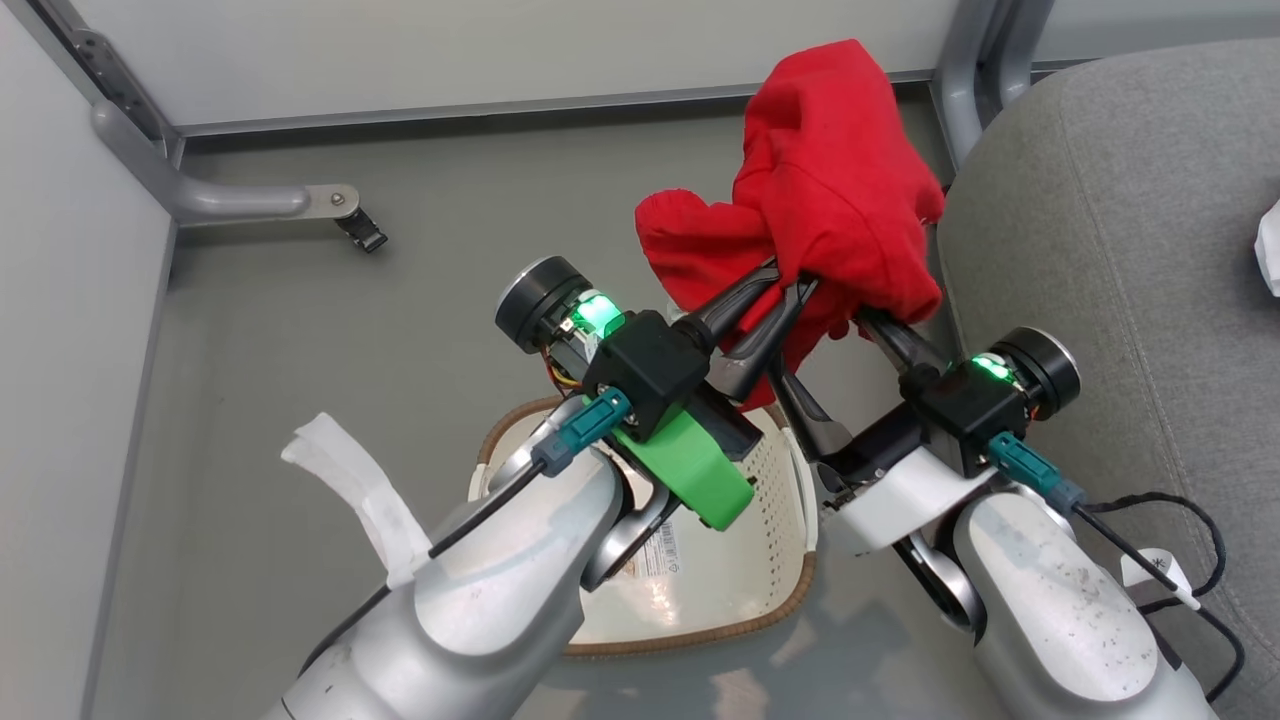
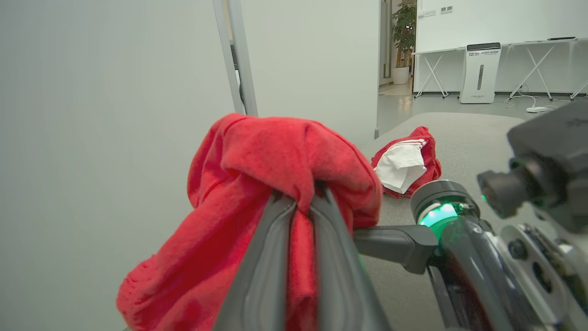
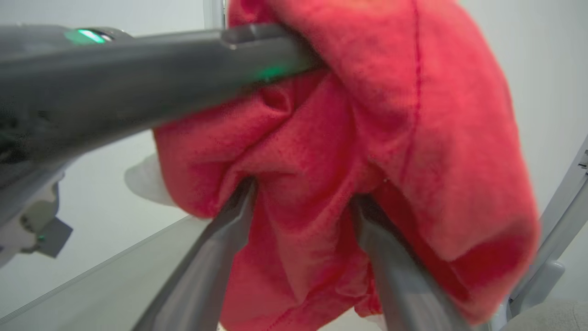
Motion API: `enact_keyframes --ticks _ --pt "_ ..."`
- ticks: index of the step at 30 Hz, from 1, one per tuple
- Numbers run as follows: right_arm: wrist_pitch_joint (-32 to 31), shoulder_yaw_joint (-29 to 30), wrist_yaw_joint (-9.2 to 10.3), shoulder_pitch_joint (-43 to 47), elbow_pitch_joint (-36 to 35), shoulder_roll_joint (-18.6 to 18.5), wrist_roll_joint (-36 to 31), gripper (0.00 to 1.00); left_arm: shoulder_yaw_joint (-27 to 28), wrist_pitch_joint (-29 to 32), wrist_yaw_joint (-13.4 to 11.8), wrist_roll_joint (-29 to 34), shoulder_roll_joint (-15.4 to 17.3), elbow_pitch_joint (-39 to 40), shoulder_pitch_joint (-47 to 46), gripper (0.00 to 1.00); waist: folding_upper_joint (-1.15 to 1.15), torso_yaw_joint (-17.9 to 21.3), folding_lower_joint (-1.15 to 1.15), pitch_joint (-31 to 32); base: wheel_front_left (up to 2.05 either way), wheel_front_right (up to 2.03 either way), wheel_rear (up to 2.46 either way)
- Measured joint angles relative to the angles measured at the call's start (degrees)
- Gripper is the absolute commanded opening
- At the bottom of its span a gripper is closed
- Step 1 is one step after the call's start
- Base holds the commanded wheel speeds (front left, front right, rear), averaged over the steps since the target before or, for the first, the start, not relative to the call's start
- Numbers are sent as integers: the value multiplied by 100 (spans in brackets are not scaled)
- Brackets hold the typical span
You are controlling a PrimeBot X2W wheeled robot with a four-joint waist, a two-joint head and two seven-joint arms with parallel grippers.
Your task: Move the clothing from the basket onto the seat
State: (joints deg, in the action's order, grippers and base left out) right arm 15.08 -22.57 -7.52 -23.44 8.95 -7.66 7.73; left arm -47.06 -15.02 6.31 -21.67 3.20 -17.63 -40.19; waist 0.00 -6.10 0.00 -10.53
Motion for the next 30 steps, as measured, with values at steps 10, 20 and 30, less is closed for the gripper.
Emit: enact_keyframes --ticks 10,20,30 --pt "0 -88 0 -85 154 86 283 0 -108 0 7 -45 -10 -8 -33 0 0 -74 0 -6 0 0 0" --pt "0 -105 0 -18 102 33 336 0 -105 0 4 -47 -15 -63 -54 0 0 -61 0 59 0 0 0" --pt "0 -107 0 84 49 4 348 0 -105 0 -3 -46 -18 -83 -43 0 0 -35 0 89 0 0 0"
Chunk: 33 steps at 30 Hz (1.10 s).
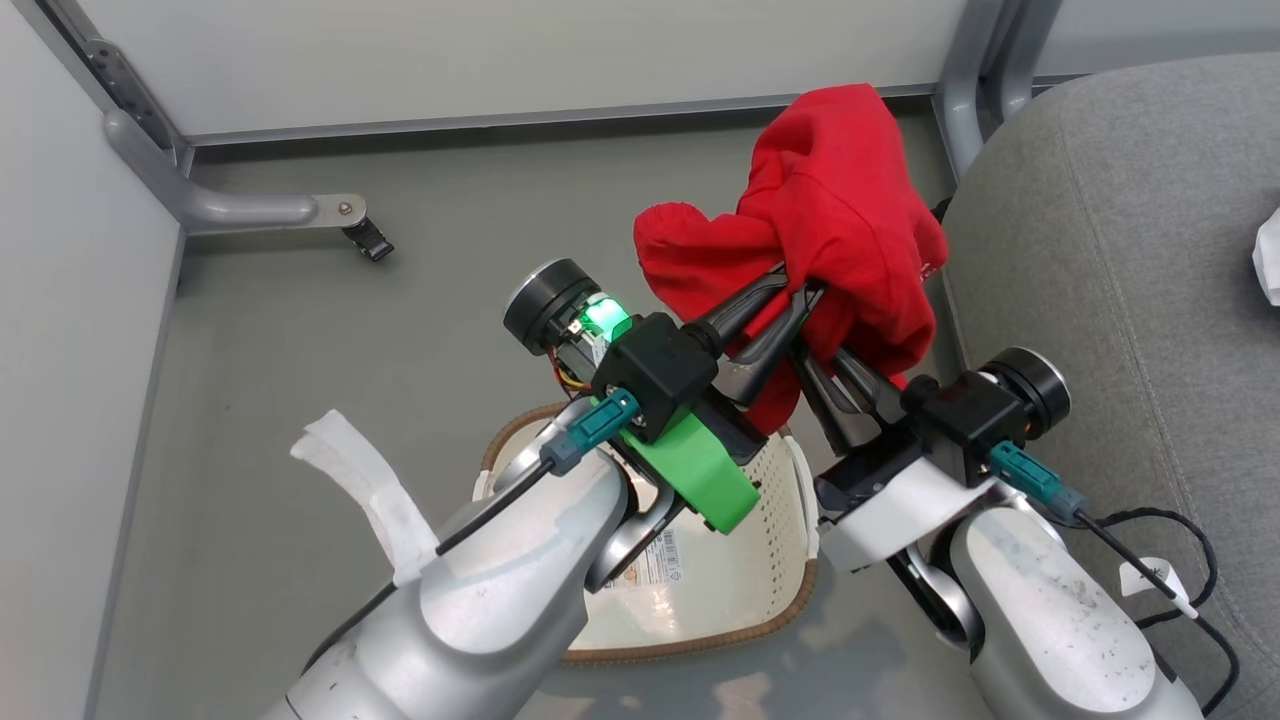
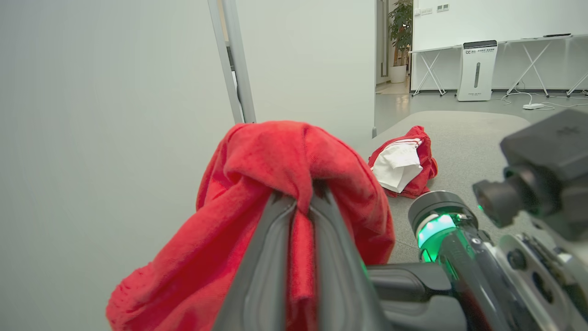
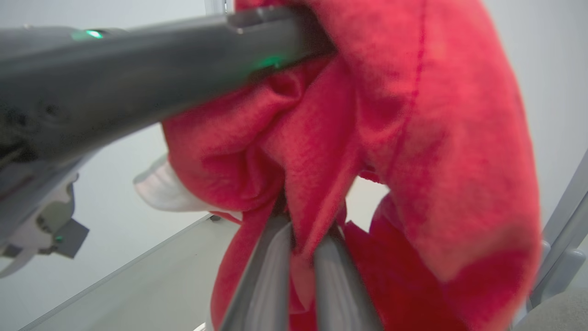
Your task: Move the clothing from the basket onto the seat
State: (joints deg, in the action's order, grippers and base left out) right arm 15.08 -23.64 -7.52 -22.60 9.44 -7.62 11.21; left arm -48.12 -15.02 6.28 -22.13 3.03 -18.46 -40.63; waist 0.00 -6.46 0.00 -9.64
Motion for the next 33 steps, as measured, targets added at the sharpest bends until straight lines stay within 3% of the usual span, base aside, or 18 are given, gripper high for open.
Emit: enact_keyframes --ticks 8,9,10,11,33 --pt "0 -12 0 33 -26 3 0 0 -8 0 -2 0 0 -13 2 0 0 3 0 -12 0 0 0" --pt "0 -13 0 33 -30 3 0 0 -2 0 -5 0 -1 -11 3 27 0 2 0 -11 0 0 0" --pt "1 -14 0 33 -34 3 0 0 8 0 -5 0 -1 2 7 84 0 2 0 -9 0 0 0" --pt "1 -15 0 33 -35 3 0 0 15 -1 -7 0 -1 14 7 100 0 2 0 -8 0 0 0" --pt "0 96 0 54 -80 90 -12 0 155 -3 -96 137 -3 27 4 100 0 149 0 -192 0 0 0"
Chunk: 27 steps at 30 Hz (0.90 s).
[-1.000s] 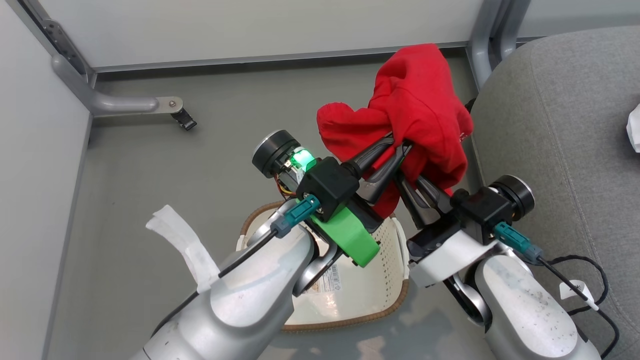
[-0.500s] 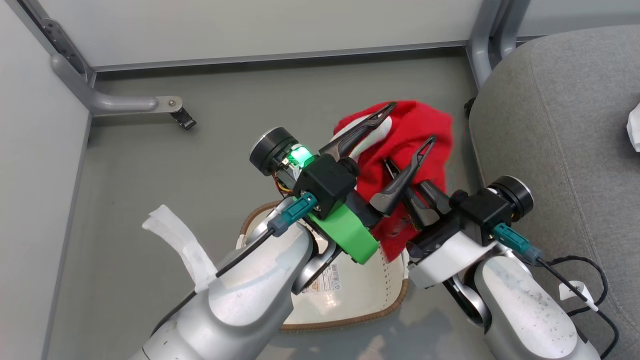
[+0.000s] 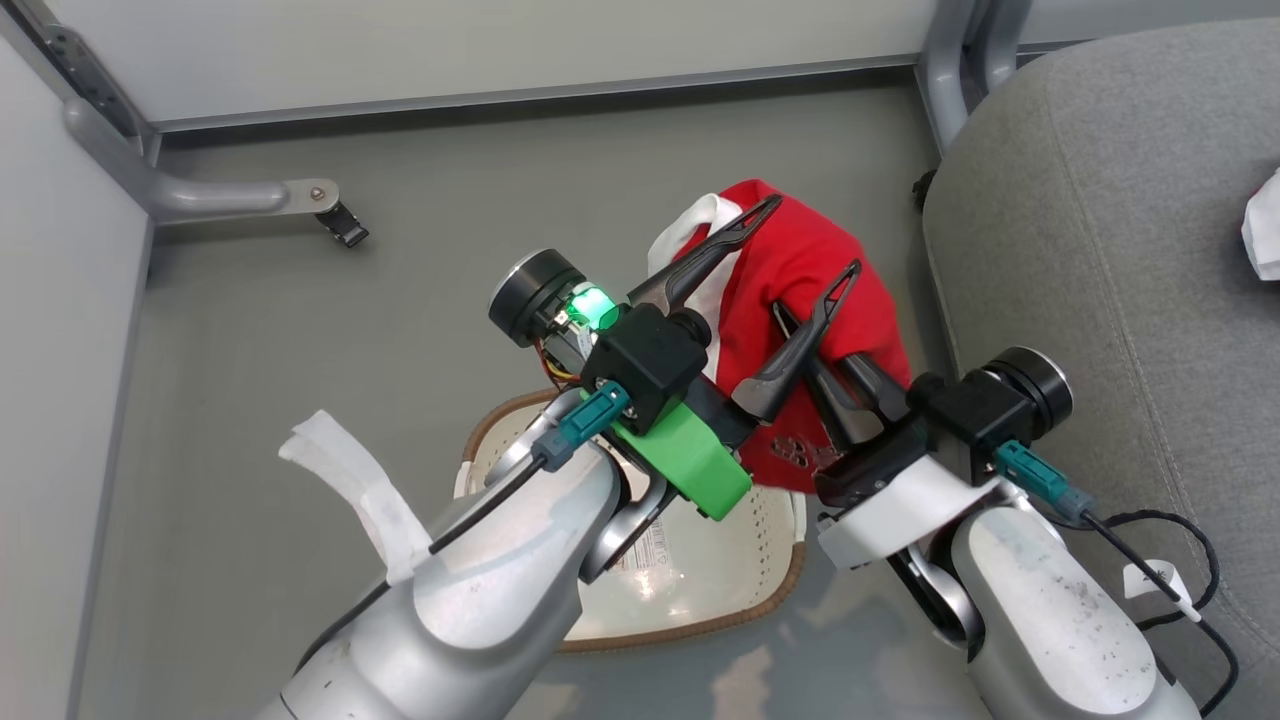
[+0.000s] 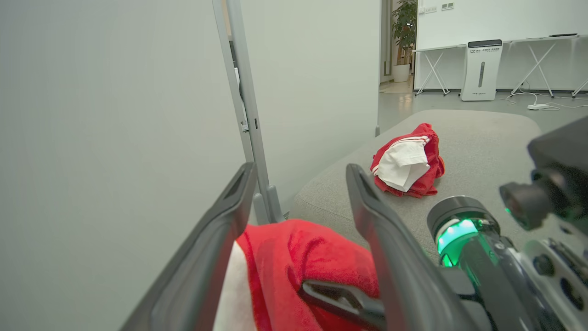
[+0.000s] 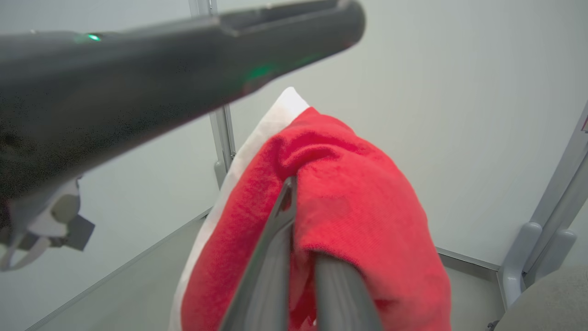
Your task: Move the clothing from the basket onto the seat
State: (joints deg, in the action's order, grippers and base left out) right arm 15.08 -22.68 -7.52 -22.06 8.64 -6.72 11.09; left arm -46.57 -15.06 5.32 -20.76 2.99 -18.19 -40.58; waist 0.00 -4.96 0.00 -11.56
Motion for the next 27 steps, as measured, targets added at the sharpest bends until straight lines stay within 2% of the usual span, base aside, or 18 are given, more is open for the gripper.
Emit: enact_keyframes --ticks 12,27 --pt "0 589 0 132 -210 104 -111 0 -115 -7 4 76 59 -85 -125 100 0 536 0 -303 0 0 0" --pt "0 1378 0 360 -420 234 -192 0 -341 87 22 172 215 -191 -296 100 0 1501 0 -816 0 0 0"
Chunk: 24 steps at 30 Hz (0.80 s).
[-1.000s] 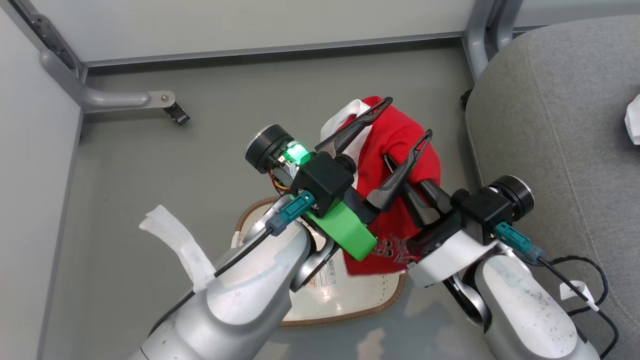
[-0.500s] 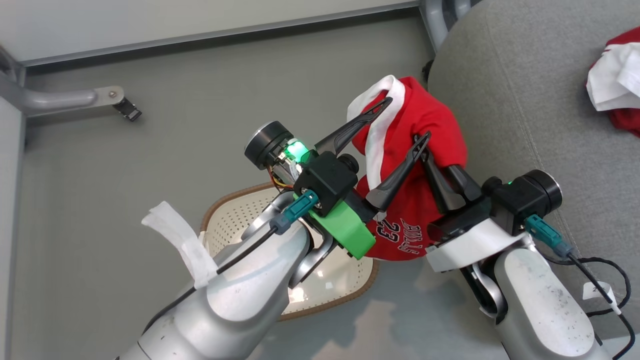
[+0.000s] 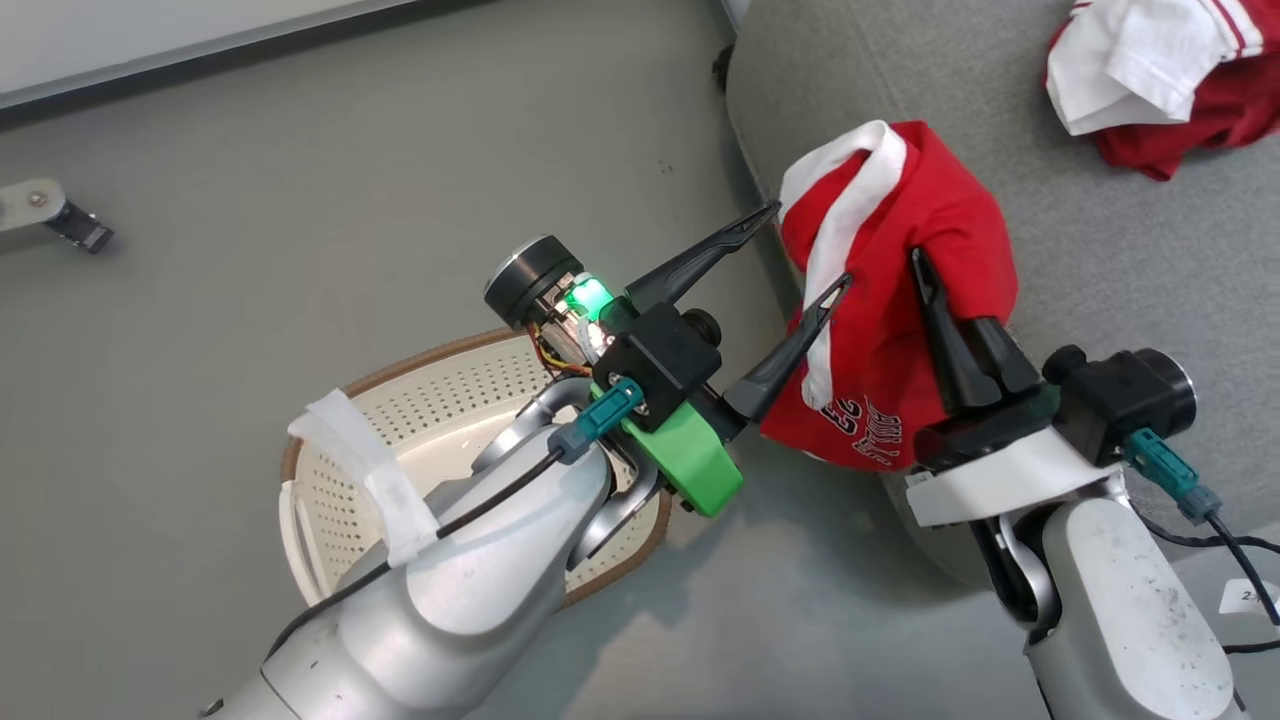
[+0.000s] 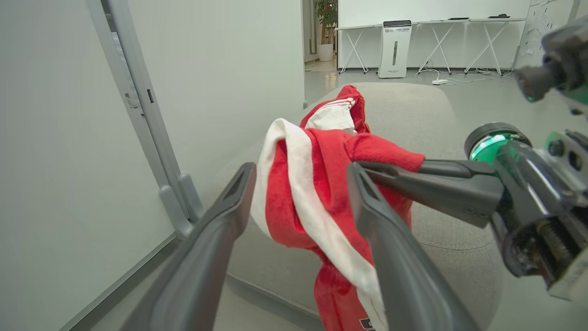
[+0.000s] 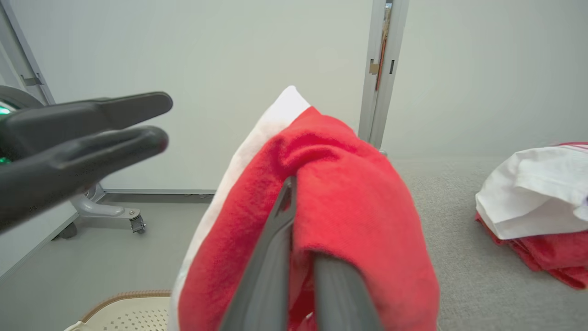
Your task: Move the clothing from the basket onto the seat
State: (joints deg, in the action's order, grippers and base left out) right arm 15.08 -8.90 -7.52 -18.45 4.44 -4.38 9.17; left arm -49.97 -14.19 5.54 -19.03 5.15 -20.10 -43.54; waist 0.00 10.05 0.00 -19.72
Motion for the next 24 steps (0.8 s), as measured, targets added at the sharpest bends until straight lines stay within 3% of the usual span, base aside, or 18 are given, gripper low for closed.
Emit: enact_keyframes --ticks 13,24 --pt "0 587 0 160 -149 20 -65 0 -75 7 -1 0 135 -86 -23 100 0 453 0 -330 0 0 0" --pt "0 1042 0 -1278 -504 -381 -166 0 -55 8 -86 0 224 -8 -116 100 0 341 0 -564 0 0 0"
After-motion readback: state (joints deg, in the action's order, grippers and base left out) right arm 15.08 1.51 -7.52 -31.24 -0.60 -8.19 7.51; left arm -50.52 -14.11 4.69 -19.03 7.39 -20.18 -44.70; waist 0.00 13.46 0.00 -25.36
